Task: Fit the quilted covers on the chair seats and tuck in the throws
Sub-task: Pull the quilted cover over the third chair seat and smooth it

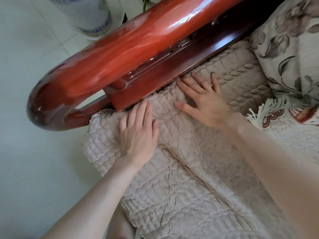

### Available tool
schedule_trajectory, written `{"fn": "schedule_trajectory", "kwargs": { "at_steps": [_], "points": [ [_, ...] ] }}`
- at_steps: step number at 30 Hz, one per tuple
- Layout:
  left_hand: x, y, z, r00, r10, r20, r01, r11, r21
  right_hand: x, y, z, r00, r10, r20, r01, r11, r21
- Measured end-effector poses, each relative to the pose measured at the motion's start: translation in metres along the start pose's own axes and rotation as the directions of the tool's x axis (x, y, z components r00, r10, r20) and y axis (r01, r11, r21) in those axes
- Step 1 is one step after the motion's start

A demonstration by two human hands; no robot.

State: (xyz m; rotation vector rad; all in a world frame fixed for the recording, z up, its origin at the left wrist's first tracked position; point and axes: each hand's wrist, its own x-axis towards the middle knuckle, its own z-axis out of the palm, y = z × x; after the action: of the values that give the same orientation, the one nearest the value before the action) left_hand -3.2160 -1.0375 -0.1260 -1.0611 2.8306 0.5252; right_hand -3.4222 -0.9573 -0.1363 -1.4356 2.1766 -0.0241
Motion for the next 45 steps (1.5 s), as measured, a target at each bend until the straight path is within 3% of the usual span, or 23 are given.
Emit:
{"fn": "schedule_trajectory", "kwargs": {
  "at_steps": [4,11,15,18,20,26,28,31,33,36,41,45],
  "points": [
    [0.005,0.012,0.012,0.981,0.002,0.195,0.008,0.999,-0.053,0.012,-0.002,0.009,0.998,0.06,-0.03,-0.061,0.998,-0.016],
    [0.035,0.001,0.038,0.931,-0.051,0.361,0.106,0.985,-0.133,0.029,0.001,0.022,0.995,0.077,-0.065,-0.08,0.996,-0.047],
    [0.028,0.0,0.031,0.979,-0.042,0.198,0.086,0.972,-0.22,0.025,0.002,0.016,0.991,0.036,-0.128,-0.029,0.998,0.052],
    [0.002,-0.004,0.025,0.997,0.016,0.07,-0.013,0.999,-0.049,-0.001,0.003,0.016,0.97,0.027,-0.241,-0.003,0.995,0.099],
    [-0.006,-0.007,0.025,0.997,-0.016,0.076,0.013,0.999,0.035,-0.015,0.004,0.019,0.972,0.082,-0.22,-0.067,0.995,0.075],
    [0.025,-0.013,0.034,0.956,-0.127,0.264,0.121,0.992,0.041,0.005,0.004,0.021,0.977,0.164,-0.133,-0.167,0.986,-0.008],
    [0.027,-0.014,0.036,0.969,-0.121,0.217,0.124,0.992,0.003,0.01,0.005,0.022,0.979,0.166,-0.122,-0.169,0.985,-0.016],
    [0.005,-0.019,0.034,0.998,-0.064,0.026,0.067,0.99,-0.123,0.005,0.004,0.018,0.979,0.16,-0.129,-0.161,0.987,0.003],
    [-0.015,-0.023,0.031,0.995,-0.078,-0.068,0.073,0.995,-0.064,-0.002,-0.001,0.019,0.978,0.159,-0.139,-0.163,0.987,-0.015],
    [-0.027,-0.025,0.032,0.986,-0.163,-0.02,0.164,0.982,0.092,-0.01,-0.007,0.023,0.975,0.166,-0.144,-0.175,0.983,-0.052],
    [-0.011,-0.03,0.038,0.977,-0.188,0.095,0.175,0.975,0.137,0.01,-0.012,0.019,0.966,0.235,-0.109,-0.241,0.97,-0.041],
    [-0.014,-0.018,0.024,0.983,-0.182,-0.009,0.182,0.98,0.081,0.009,-0.007,0.004,0.971,0.199,-0.134,-0.2,0.98,0.007]
  ]
}}
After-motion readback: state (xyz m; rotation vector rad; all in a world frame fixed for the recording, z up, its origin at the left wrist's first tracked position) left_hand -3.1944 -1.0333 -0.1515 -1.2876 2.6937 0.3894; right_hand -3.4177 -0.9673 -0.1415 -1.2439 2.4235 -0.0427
